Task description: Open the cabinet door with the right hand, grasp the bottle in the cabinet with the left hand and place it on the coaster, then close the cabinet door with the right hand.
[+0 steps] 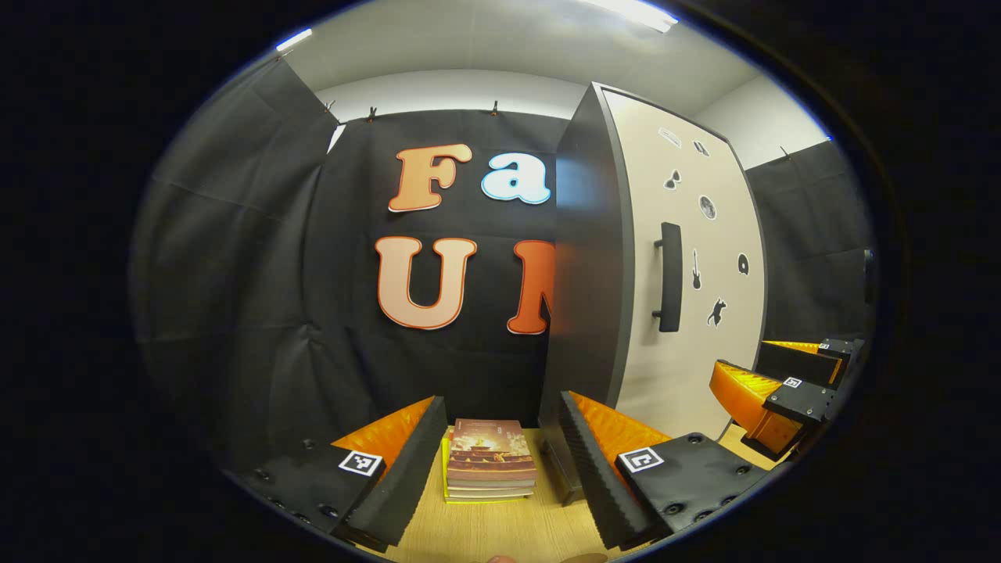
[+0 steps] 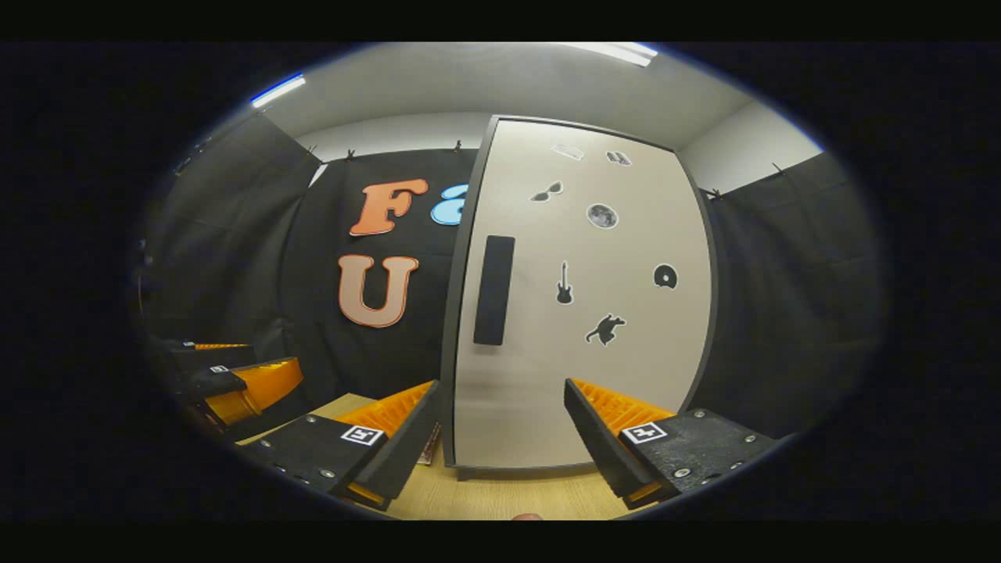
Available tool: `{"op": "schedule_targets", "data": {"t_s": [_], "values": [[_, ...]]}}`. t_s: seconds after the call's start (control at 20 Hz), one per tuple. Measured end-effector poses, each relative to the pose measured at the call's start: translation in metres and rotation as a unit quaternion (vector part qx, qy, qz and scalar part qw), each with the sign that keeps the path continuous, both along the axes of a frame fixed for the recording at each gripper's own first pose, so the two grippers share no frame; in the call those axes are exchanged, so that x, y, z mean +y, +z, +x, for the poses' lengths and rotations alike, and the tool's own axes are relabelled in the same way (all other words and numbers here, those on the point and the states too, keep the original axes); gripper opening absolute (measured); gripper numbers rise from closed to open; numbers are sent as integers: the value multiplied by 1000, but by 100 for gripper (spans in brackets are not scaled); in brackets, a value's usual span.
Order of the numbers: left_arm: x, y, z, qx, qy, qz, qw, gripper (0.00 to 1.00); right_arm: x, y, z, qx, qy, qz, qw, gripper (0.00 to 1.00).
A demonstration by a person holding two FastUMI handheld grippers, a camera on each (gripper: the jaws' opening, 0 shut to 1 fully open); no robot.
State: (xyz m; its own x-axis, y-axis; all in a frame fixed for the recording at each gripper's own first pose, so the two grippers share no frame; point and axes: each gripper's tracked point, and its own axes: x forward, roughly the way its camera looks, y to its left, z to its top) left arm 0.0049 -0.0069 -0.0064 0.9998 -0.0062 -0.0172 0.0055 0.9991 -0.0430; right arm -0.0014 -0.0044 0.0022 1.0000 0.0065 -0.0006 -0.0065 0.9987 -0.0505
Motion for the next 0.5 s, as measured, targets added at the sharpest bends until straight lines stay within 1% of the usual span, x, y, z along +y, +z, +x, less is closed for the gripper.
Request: {"op": "schedule_targets", "data": {"t_s": [0.25, 0.5], "values": [[-2, 4, -5, -4, 5, 5, 1000, 94, 1, 0, 4, 3, 10, 7, 1000, 95], [0, 9, -4, -9, 12, 8, 1000, 94, 5, 18, 21, -14, 17, 2, 1000, 95]]}}
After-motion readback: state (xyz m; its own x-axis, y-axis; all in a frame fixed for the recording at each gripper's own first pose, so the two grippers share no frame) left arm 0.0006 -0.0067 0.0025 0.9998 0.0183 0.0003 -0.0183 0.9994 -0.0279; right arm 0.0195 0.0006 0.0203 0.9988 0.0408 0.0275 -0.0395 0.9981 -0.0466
